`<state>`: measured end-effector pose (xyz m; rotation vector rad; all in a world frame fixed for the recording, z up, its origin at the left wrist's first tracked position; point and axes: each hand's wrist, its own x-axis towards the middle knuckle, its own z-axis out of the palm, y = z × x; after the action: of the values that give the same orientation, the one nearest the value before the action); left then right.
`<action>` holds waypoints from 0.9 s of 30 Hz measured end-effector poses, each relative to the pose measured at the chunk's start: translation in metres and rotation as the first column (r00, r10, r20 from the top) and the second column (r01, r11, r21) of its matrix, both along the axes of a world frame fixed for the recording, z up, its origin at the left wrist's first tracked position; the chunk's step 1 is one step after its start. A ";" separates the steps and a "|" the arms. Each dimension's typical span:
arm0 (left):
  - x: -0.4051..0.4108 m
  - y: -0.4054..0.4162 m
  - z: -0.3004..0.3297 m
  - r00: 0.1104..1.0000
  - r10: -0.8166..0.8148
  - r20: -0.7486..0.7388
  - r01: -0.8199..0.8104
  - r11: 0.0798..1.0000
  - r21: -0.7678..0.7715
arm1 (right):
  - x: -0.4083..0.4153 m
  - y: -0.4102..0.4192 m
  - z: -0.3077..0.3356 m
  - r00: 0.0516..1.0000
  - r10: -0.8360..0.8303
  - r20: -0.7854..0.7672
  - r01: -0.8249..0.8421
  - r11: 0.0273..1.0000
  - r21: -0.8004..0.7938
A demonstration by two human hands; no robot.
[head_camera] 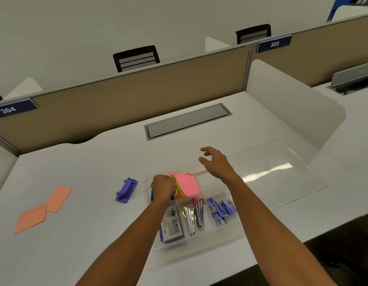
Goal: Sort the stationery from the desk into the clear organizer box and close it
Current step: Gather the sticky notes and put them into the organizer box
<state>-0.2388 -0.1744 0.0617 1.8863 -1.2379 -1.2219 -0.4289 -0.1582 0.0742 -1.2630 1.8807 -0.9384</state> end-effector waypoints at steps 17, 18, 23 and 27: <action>-0.001 0.024 -0.006 0.791 -0.324 0.520 0.422 0.903 -0.078 | 0.019 0.004 0.002 0.999 -0.026 0.033 0.026 1.000 0.005; -0.003 0.023 -0.006 0.777 -0.329 0.536 0.434 0.898 -0.078 | 0.019 0.003 0.003 0.999 -0.027 0.030 0.026 1.000 0.003; -0.003 0.020 -0.005 0.663 -0.369 0.651 0.516 0.856 -0.040 | 0.022 0.002 0.005 1.000 -0.016 0.021 0.016 1.000 -0.006; -0.007 0.028 -0.007 0.522 -0.536 0.664 0.618 0.774 0.138 | 0.025 0.001 0.005 1.000 -0.007 0.018 0.008 1.000 -0.014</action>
<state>-0.2461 -0.1465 0.0550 1.9470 -2.4485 -0.6780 -0.4039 -0.1576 0.0790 -1.2527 1.8697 -0.9647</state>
